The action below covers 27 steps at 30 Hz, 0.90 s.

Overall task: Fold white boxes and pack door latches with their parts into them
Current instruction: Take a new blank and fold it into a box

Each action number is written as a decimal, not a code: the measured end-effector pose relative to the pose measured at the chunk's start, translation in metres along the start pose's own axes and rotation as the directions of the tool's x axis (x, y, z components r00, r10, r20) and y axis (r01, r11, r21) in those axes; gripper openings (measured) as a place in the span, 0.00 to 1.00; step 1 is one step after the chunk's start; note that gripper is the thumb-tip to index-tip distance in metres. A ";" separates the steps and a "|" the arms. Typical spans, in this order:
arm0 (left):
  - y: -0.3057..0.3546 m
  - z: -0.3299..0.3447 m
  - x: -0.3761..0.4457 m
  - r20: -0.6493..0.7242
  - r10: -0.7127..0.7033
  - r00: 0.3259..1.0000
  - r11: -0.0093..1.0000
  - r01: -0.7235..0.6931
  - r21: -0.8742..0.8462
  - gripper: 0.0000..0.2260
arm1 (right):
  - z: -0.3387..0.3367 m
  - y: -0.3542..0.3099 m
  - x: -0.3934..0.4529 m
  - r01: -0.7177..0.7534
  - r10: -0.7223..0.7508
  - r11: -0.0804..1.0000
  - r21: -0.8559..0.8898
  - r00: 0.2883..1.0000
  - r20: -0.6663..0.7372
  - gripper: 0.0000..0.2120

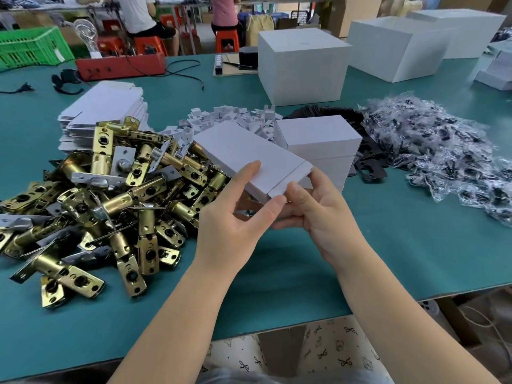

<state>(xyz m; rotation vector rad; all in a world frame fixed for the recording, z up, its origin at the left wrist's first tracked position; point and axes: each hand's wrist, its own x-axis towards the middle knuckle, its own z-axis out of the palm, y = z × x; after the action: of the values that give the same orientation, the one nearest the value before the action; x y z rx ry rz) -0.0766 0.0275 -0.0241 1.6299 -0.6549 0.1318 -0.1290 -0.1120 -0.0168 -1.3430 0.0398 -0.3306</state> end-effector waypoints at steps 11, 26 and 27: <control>0.004 -0.001 0.002 0.001 -0.068 0.998 0.983 0.067 -0.172 0.13 | 0.000 0.000 -0.002 0.045 -0.046 0.999 -0.024 0.998 -0.046 0.18; 0.006 -0.002 0.002 0.000 -0.120 0.993 0.985 0.119 -0.127 0.14 | 0.006 -0.002 -0.005 0.114 -0.125 0.982 -0.148 0.990 -0.071 0.15; 0.006 -0.002 0.003 0.006 -0.120 0.993 0.983 0.120 -0.141 0.15 | 0.006 -0.002 -0.006 0.120 -0.130 0.982 -0.148 0.990 -0.063 0.15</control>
<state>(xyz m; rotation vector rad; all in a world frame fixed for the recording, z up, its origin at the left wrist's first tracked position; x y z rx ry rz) -0.0767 0.0283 -0.0176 1.5278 -0.5496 -0.0008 -0.1337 -0.1051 -0.0142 -1.4795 0.0402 -0.4899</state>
